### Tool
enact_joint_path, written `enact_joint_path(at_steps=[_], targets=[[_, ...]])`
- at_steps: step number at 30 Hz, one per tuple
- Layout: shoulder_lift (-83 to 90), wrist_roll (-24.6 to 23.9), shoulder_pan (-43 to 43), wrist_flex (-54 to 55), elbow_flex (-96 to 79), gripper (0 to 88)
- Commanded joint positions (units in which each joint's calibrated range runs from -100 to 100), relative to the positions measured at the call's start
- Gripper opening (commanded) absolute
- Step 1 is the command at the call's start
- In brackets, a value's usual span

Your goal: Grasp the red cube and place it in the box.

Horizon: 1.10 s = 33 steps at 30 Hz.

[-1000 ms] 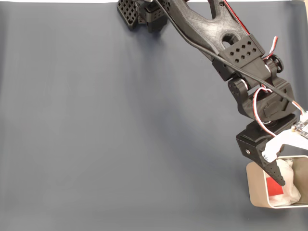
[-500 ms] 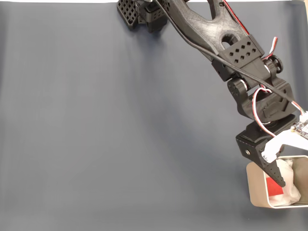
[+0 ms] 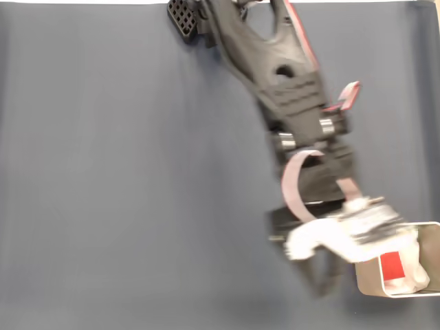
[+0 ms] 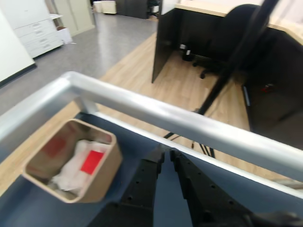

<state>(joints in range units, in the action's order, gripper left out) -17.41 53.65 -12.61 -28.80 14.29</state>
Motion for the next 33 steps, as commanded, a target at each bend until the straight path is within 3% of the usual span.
enact_joint_path(at_steps=[1,5,13,21,33], targets=[[10.2,-0.6,7.1,1.2,-4.5,0.0],[24.5,-2.6,11.3,0.9,-18.7,0.0],[60.4,-5.9,11.5,-0.7,-53.7,0.0],[96.0,-6.3,11.0,-10.4,-86.7,0.0],[114.3,-6.8,11.1,-31.9,-108.4,0.0]])
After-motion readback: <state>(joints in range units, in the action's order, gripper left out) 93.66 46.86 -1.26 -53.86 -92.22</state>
